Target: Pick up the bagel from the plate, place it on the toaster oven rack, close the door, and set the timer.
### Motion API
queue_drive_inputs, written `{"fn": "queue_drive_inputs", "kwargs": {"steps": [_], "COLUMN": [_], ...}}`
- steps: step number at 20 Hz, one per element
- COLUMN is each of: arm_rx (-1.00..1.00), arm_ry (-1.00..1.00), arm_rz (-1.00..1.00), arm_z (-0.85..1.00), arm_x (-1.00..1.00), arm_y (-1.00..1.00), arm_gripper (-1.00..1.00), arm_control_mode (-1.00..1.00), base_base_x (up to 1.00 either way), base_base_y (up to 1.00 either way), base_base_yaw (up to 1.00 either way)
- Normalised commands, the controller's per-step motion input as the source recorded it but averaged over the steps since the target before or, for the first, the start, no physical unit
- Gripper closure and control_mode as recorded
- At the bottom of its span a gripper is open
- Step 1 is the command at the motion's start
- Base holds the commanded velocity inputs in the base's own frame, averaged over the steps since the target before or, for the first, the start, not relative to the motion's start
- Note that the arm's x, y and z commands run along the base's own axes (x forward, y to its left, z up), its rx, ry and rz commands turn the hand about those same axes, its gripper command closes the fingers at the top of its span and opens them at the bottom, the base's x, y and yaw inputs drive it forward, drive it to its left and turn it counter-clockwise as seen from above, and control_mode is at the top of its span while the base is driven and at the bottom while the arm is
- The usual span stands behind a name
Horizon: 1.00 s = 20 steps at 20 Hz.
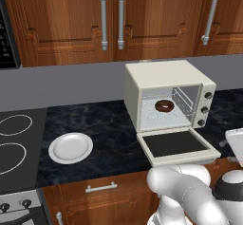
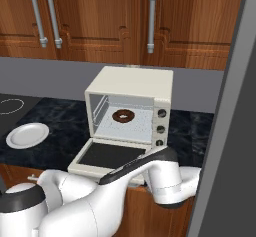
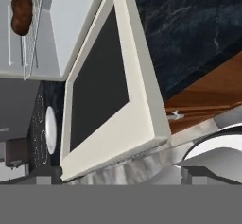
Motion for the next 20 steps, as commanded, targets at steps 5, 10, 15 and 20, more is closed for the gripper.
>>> {"fn": "queue_drive_inputs", "kwargs": {"steps": [5,10,15,20], "arm_rx": [0.01,0.00,0.01,0.00], "arm_ry": [0.00,0.00,0.00,0.00], "arm_rz": [0.00,0.00,0.00,0.00], "arm_z": [-0.15,-0.17,-0.07,-0.14], "arm_x": [0.05,0.00,0.01,0.05], "arm_y": [0.14,0.13,0.19,0.14], "arm_gripper": [-1.00,-1.00,-1.00,-1.00], "arm_control_mode": [-1.00,-1.00,-1.00,-1.00], "base_base_x": [0.00,0.00,0.00,0.00], "base_base_y": [0.00,0.00,0.00,0.00], "base_base_yaw": [0.00,0.00,0.00,0.00]}}
